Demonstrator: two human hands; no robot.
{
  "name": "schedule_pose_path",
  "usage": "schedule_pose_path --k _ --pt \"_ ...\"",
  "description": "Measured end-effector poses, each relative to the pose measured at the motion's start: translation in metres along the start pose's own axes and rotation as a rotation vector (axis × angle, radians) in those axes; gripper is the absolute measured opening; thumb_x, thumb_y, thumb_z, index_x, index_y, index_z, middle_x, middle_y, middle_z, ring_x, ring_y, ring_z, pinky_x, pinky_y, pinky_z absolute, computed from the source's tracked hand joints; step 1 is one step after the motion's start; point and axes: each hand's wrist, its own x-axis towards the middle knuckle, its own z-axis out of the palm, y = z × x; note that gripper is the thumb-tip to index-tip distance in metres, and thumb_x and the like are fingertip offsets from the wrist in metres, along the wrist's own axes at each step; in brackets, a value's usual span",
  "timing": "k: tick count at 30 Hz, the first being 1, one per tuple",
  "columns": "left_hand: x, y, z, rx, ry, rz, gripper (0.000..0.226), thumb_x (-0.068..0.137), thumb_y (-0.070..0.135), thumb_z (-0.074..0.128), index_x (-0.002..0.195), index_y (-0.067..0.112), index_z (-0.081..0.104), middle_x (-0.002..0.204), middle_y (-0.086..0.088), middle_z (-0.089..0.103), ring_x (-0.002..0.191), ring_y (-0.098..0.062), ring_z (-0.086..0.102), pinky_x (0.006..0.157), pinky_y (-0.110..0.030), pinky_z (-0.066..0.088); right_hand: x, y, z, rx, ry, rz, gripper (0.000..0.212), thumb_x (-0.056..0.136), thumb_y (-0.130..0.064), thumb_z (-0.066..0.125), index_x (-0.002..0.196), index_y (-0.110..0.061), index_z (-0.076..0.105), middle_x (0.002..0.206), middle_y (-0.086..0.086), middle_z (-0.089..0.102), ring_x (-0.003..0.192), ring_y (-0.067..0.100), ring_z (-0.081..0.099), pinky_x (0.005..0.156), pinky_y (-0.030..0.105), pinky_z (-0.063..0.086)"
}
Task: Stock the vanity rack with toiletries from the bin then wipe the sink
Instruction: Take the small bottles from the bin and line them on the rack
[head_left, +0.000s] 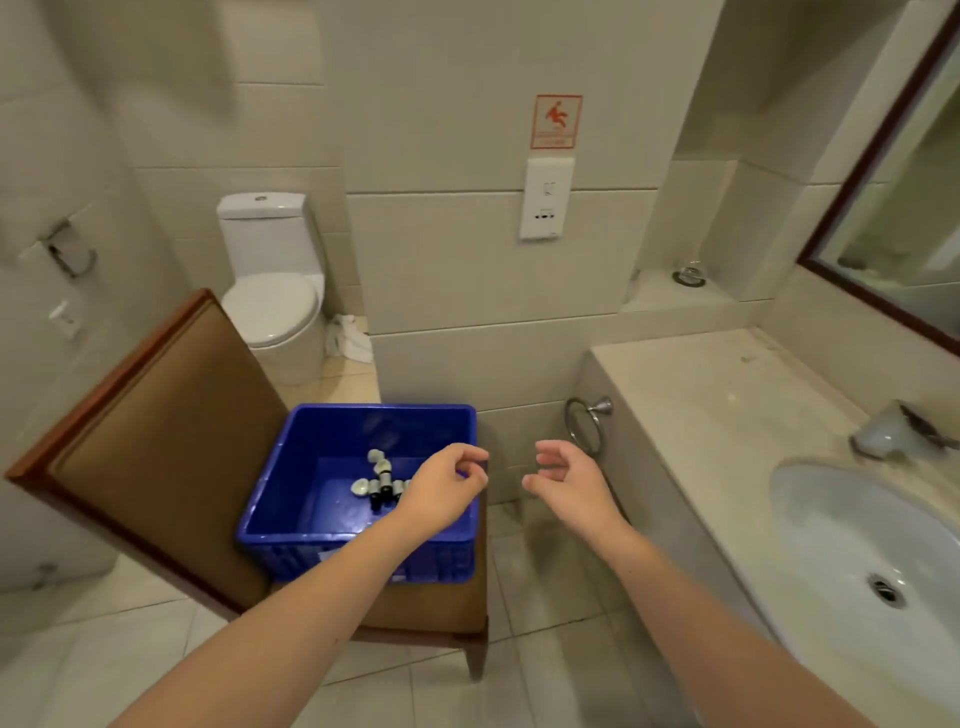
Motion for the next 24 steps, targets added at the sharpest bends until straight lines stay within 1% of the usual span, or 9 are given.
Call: schedule_pose_path --k 2,4,9,12,15,17,19,22,24 --pt "0.010 -0.017 -0.031 0.004 0.005 -0.020 0.022 0.093 0.015 0.056 0.113 0.023 0.061 0.092 0.006 0.066 0.076 -0.007 0.060 0.072 -0.022 0.052 0.014 -0.013 0.035 -0.001 -0.034 0.002 0.050 0.080 -0.013 0.074 0.126 -0.019 0.055 0.117 -0.004 0.059 0.104 0.012 0.059 0.085 0.025 0.048" --pt "0.021 -0.037 -0.061 0.027 0.002 -0.041 0.023 0.092 0.017 0.057 0.114 0.024 0.060 0.091 0.009 0.067 0.077 -0.006 0.061 0.072 -0.025 0.053 0.027 -0.024 0.069 0.009 -0.063 0.000 0.049 0.081 -0.015 0.074 0.126 -0.021 0.055 0.117 -0.005 0.058 0.103 0.011 0.059 0.084 0.025 0.049" --pt "0.042 -0.080 -0.123 0.062 -0.013 -0.086 0.026 0.090 0.016 0.057 0.115 0.022 0.060 0.094 0.005 0.066 0.084 -0.013 0.064 0.083 -0.040 0.055 0.055 -0.039 0.136 0.037 -0.100 0.033 0.052 0.083 -0.018 0.074 0.130 -0.022 0.053 0.119 -0.006 0.057 0.101 0.009 0.059 0.077 0.018 0.047" --pt "0.049 -0.103 -0.148 0.053 -0.022 -0.126 0.027 0.090 0.012 0.057 0.117 0.019 0.061 0.099 0.003 0.066 0.090 -0.016 0.064 0.086 -0.042 0.055 0.068 -0.044 0.166 0.041 -0.110 0.064 0.051 0.083 -0.018 0.074 0.129 -0.021 0.053 0.121 -0.003 0.058 0.104 0.012 0.059 0.083 0.024 0.049" --pt "0.058 -0.121 -0.164 0.041 -0.024 -0.152 0.027 0.092 0.007 0.057 0.118 0.013 0.060 0.122 -0.007 0.061 0.112 -0.018 0.060 0.084 -0.021 0.052 0.078 -0.050 0.186 0.017 -0.161 0.084 0.051 0.084 -0.016 0.072 0.131 -0.021 0.051 0.120 -0.006 0.055 0.106 0.011 0.057 0.082 0.023 0.049" --pt "0.064 -0.129 -0.169 0.019 -0.021 -0.155 0.027 0.093 0.003 0.055 0.120 0.007 0.058 0.120 -0.006 0.057 0.096 -0.008 0.060 0.071 -0.008 0.048 0.086 -0.050 0.196 -0.009 -0.192 0.084 0.050 0.085 -0.016 0.071 0.131 -0.021 0.051 0.119 -0.007 0.054 0.105 0.009 0.056 0.078 0.018 0.046" --pt "0.073 -0.139 -0.171 -0.006 -0.023 -0.156 0.026 0.094 0.001 0.054 0.120 0.003 0.057 0.113 -0.003 0.057 0.082 -0.004 0.056 0.067 -0.006 0.047 0.096 -0.047 0.203 -0.032 -0.211 0.097 0.049 0.086 -0.014 0.070 0.130 -0.020 0.051 0.120 -0.005 0.056 0.104 0.010 0.056 0.077 0.016 0.044" --pt "0.090 -0.158 -0.170 -0.004 -0.036 -0.218 0.024 0.094 0.013 0.056 0.117 0.018 0.058 0.106 0.001 0.063 0.084 -0.008 0.060 0.079 -0.027 0.053 0.114 -0.038 0.211 -0.056 -0.228 0.144 0.049 0.085 -0.013 0.071 0.130 -0.020 0.052 0.119 -0.006 0.056 0.103 0.009 0.057 0.073 0.013 0.044" --pt "0.100 -0.170 -0.170 0.000 -0.056 -0.256 0.025 0.093 0.016 0.058 0.116 0.023 0.059 0.099 0.004 0.064 0.086 -0.011 0.060 0.080 -0.034 0.053 0.129 -0.030 0.218 -0.054 -0.241 0.177 0.049 0.085 -0.013 0.071 0.129 -0.021 0.052 0.118 -0.007 0.055 0.102 0.008 0.057 0.069 0.012 0.043"
